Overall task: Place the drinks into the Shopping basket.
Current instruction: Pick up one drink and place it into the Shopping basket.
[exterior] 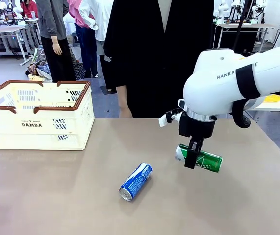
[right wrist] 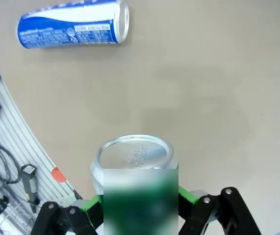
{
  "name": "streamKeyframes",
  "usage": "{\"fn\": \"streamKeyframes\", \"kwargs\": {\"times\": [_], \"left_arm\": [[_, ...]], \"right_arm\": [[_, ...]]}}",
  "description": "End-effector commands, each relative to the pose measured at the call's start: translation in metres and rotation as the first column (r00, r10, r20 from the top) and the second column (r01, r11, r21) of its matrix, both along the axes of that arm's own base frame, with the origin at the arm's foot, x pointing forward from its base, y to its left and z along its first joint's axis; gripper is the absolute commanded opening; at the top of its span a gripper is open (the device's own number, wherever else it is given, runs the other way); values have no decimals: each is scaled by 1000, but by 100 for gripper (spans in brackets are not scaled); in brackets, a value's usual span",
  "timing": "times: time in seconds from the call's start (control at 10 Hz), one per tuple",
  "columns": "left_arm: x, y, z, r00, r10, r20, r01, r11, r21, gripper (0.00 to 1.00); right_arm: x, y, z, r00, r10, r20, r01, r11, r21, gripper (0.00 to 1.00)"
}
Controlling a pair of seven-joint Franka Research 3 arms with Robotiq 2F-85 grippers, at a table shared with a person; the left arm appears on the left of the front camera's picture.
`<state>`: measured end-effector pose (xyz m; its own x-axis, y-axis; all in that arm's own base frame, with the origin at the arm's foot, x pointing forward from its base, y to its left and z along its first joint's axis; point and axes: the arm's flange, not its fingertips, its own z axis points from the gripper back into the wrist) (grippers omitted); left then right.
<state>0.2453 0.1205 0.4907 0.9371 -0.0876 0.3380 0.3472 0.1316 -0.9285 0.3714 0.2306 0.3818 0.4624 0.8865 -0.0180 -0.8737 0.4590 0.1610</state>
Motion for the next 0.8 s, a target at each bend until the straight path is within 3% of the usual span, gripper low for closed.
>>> {"fn": "streamKeyframes", "kwargs": {"times": [0.0,0.1,0.3,0.4,0.6,0.7], "left_arm": [[-1,-2,3,1000,6,5,-6,1000,-29,100],[-1,-2,3,1000,6,5,-6,1000,-29,100],[-1,-2,3,1000,6,5,-6,1000,-29,100],[-1,-2,3,1000,6,5,-6,1000,-29,100],[-1,-2,3,1000,6,5,-6,1000,-29,100],[-1,-2,3,1000,6,5,-6,1000,-29,100]], "right_arm": [[17,37,25,982,139,130,-130,989,-74,0],[44,74,34,931,291,222,-274,956,-102,0],[84,140,38,795,543,270,-516,840,-169,0],[100,173,34,762,594,258,-562,804,-191,0],[119,238,18,688,653,316,-632,753,-181,0],[123,257,3,686,652,322,-640,752,-158,0]]}}
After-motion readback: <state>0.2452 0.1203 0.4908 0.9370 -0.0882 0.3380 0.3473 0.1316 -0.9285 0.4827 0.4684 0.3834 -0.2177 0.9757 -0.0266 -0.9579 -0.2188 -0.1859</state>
